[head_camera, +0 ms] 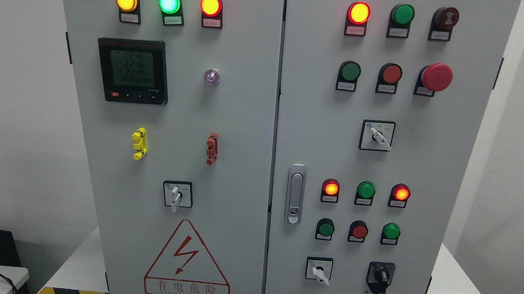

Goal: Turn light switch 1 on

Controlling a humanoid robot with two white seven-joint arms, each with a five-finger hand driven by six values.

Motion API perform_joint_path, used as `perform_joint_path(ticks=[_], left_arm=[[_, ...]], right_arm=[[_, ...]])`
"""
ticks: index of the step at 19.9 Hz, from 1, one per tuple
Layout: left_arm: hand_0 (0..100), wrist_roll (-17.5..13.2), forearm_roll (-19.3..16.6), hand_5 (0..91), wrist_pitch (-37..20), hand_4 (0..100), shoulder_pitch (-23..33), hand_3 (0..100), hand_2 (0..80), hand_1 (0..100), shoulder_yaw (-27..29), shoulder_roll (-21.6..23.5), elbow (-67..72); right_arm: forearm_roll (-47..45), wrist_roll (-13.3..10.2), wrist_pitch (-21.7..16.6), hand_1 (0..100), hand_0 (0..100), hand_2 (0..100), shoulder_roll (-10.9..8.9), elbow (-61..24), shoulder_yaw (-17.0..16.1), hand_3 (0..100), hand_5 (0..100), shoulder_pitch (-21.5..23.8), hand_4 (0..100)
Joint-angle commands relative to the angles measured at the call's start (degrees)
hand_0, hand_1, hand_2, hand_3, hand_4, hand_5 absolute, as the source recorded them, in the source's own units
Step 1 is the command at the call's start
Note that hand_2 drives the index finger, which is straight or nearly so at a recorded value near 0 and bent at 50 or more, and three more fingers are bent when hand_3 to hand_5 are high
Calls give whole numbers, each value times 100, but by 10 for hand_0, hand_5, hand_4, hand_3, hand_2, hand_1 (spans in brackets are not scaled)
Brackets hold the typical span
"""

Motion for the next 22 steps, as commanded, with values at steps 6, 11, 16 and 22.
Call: perform_joint_path(ticks=[6,11,16,22], left_arm=[[369,-12,-179,491,85,696,-387,673,417,132,-493,148,-3411],[336,32,-188,553,155,727,-457,701,464,150,-1125,183,-4282],[231,59,-267,586,146,739,-869,718,504,179,-1881,113,-4503],[86,427,-267,637,138,769,-1257,767,540,278,-2935,-28,-4529]], right_arm=[[-97,-3,-1,389,120,0,0,2,0,0,0,0,0],[-105,-3,-1,389,120,0,0,-6,0,0,0,0,0],[-105,6,-1,389,120,0,0,-6,0,0,0,0,0],[-105,6,-1,389,120,0,0,-6,0,0,0,0,0]])
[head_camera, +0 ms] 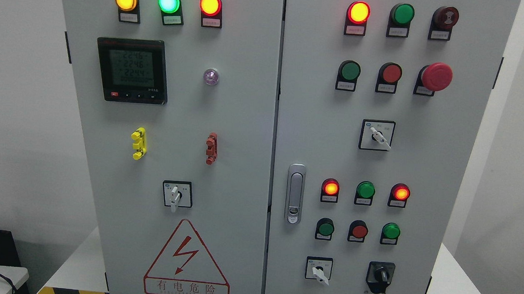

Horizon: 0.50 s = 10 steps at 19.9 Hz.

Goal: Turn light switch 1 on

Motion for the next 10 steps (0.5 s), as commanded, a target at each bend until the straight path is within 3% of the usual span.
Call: perform_joint_path(ticks=[1,6,10], left_arm=[[78,188,16,653,-4,773,-414,775,541,283,-1662,-167,-871],[59,1004,-326,663,707,781,-748,781,542,300,-2656,-265,-871],[16,1374,-642,675,1453,792,-1135,800,556,347,-3026,-458,-836]], right_arm=[[-106,4,-1,389,120,0,-1,-5,0,0,0,0,0],[-106,4,-1,389,120,0,-1,4,0,0,0,0,0],[-106,13,-1,389,120,0,-1,-5,0,0,0,0,0]])
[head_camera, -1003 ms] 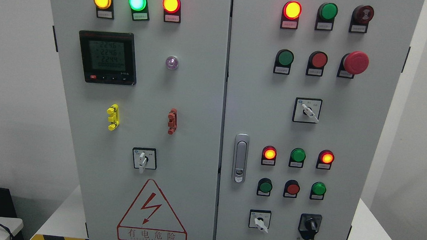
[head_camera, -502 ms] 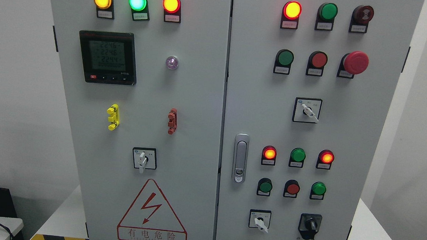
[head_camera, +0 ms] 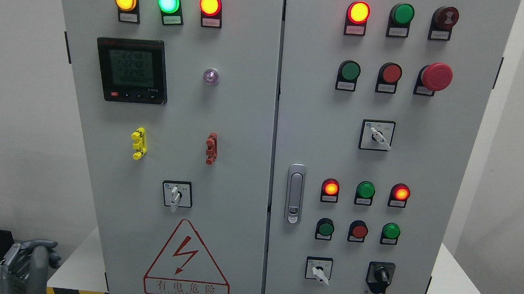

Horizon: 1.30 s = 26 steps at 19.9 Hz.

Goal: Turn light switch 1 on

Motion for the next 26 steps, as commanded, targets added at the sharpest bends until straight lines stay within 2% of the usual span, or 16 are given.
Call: perform_joint_path(ticks=[1,5,8,15,19,22,26], left_arm=[[2,386,-449,676,636,792,-515,800,556,365,-1625,-296,-324],[0,597,-861,688,805,794,-577,808,564,412,-1898,-349,-306],[0,914,-1179,698,1067,807,-577,812,584,446,-1995,-357,-306],[0,1116,-1311,726,1798,826,-612,821,609,497,-2065,-357,-306],[0,1204,-1539,732,2096,830,-726,823,612,503,-2074,-366,-289],[0,1371,-1636,733,2596,830,-875,823,607,505,-2074,-393,-280],[10,1547,-1680,724,2764,826,-954,819,593,503,-2074,-393,-236]], right_arm=[[-106,15,-1,389,120,0,-1,4,0,0,0,0,0],[-106,15,-1,389,120,0,-1,-5,0,0,0,0,0],[-97,15,-1,389,120,0,-1,-5,0,0,0,0,0],[-106,15,-1,389,120,0,-1,-5,0,0,0,0,0],[-106,15,-1,389,120,0,-1,-5,0,0,0,0,0],[-106,15,-1,389,120,0,-1,4,0,0,0,0,0],[-106,15,-1,389,120,0,-1,-5,0,0,0,0,0]])
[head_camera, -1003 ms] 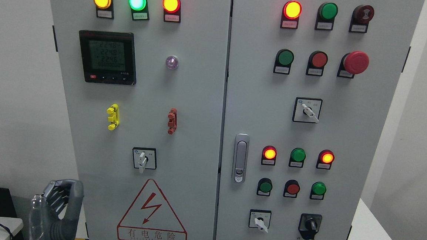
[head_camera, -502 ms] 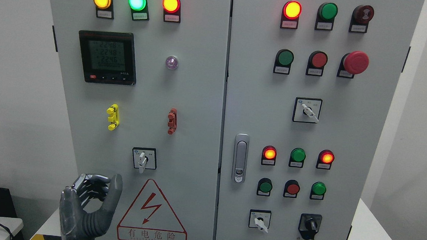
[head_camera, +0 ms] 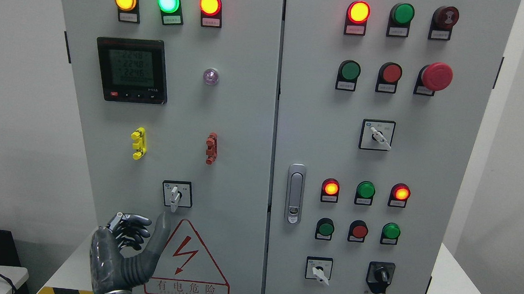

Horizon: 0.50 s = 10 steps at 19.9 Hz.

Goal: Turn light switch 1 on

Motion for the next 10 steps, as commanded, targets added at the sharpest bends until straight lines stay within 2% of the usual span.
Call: perform_joint_path(ticks=[1,4,10], left_arm=[[13,146,-127,724,273,826,-206,818,591,504,-223,-55,48],[25,348,-118,722,318,825,-250,816,587,519,-241,-64,162],[50,524,-48,725,440,827,-443,815,581,539,-355,-64,478]], right_arm=[[-97,8,-1,389,120,0,-1,-5,0,0,0,0,0],[-97,-1,-1,389,120,0,-1,4,0,0,0,0,0],[-97,-1,-1,389,120,0,-1,-5,0,0,0,0,0]])
